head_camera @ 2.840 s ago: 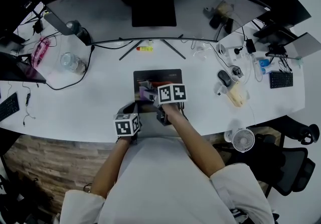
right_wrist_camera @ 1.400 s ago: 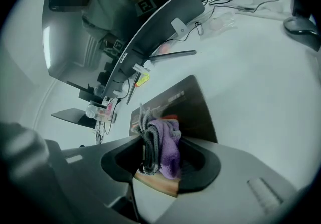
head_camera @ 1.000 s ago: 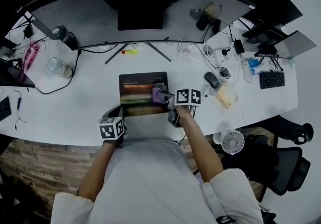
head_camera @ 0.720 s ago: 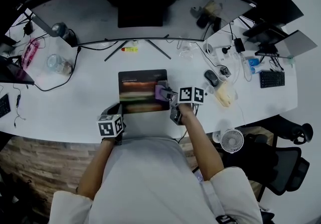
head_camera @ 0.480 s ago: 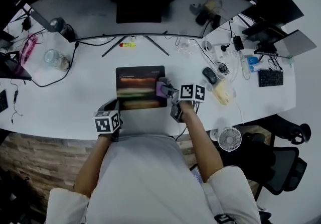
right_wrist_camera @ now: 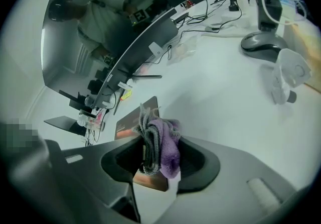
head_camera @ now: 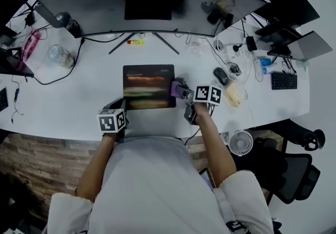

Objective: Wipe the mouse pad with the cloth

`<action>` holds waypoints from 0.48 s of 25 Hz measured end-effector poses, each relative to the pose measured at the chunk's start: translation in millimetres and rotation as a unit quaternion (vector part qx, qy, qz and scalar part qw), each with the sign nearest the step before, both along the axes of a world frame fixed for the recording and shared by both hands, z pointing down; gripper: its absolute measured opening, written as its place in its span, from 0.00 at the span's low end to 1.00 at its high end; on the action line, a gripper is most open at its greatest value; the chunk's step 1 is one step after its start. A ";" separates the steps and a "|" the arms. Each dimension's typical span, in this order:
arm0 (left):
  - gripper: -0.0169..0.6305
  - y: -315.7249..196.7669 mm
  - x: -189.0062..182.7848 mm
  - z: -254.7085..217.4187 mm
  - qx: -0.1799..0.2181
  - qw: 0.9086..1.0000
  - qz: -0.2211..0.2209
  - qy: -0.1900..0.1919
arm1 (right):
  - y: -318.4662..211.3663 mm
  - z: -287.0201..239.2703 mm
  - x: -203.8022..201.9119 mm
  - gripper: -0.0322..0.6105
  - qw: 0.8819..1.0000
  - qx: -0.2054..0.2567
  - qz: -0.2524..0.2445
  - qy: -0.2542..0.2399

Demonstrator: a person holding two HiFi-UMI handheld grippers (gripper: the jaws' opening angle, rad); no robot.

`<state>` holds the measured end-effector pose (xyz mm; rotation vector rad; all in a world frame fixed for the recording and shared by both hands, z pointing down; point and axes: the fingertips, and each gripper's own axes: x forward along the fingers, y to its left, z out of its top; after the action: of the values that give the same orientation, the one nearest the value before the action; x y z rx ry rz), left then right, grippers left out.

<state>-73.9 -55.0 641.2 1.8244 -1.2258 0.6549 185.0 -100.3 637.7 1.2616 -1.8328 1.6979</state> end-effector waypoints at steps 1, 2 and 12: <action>0.03 -0.1 -0.2 0.0 -0.001 1.000 0.000 0.000 | 0.9 0.2 3.8 0.34 1.000 -0.001 0.004 0.004; 0.03 0.1 -0.3 0.0 -0.001 1.000 0.001 0.000 | 2.4 0.4 7.7 0.34 1.000 -0.002 0.008 0.008; 0.03 0.4 1.3 0.7 -0.002 1.000 0.005 0.002 | 12.7 -7.0 14.6 0.34 1.000 0.007 0.016 0.011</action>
<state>-72.5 -54.5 641.9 1.8285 -1.2122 0.6586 199.6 -87.5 630.6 1.3171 -1.8248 1.6827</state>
